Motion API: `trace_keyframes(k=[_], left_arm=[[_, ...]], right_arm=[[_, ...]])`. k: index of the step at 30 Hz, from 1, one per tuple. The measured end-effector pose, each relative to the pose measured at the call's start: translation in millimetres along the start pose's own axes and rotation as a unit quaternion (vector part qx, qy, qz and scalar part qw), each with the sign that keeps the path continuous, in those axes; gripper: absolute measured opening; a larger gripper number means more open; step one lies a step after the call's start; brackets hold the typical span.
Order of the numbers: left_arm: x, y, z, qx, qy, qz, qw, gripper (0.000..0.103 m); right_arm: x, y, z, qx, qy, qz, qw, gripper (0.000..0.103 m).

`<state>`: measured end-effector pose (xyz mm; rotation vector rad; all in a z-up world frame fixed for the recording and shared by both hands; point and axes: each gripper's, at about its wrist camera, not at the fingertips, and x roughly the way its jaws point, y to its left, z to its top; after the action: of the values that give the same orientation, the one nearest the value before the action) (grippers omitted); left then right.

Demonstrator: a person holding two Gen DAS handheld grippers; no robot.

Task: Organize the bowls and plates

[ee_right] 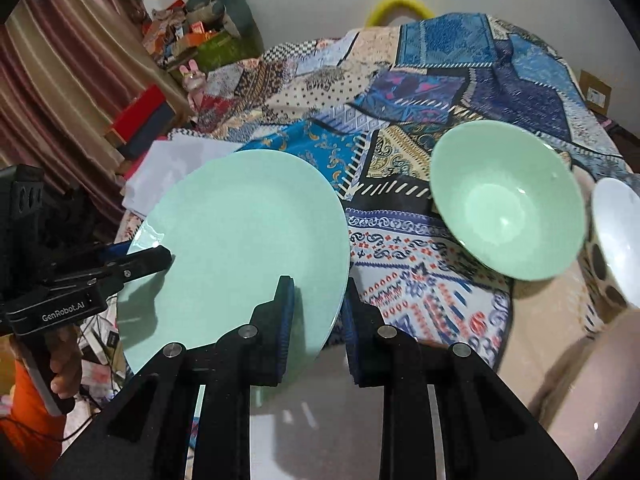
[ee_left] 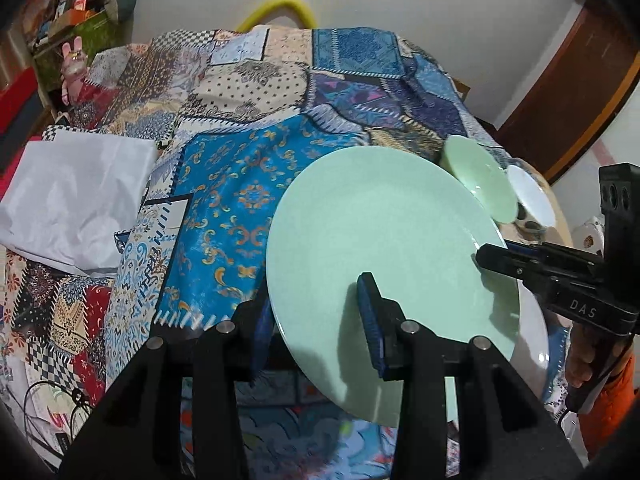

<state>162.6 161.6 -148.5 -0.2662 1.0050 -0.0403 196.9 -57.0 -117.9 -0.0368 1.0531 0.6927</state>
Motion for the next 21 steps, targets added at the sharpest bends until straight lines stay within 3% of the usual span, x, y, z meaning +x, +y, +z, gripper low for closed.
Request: trace_keyframes(k=[21], left_arm=[[-38, -80, -42, 0.027, -0.002, -0.025, 0.9993, 0.039]], right_arm=[[-76, -25, -58, 0.026, -0.041, -0.014, 0.999, 0.021]])
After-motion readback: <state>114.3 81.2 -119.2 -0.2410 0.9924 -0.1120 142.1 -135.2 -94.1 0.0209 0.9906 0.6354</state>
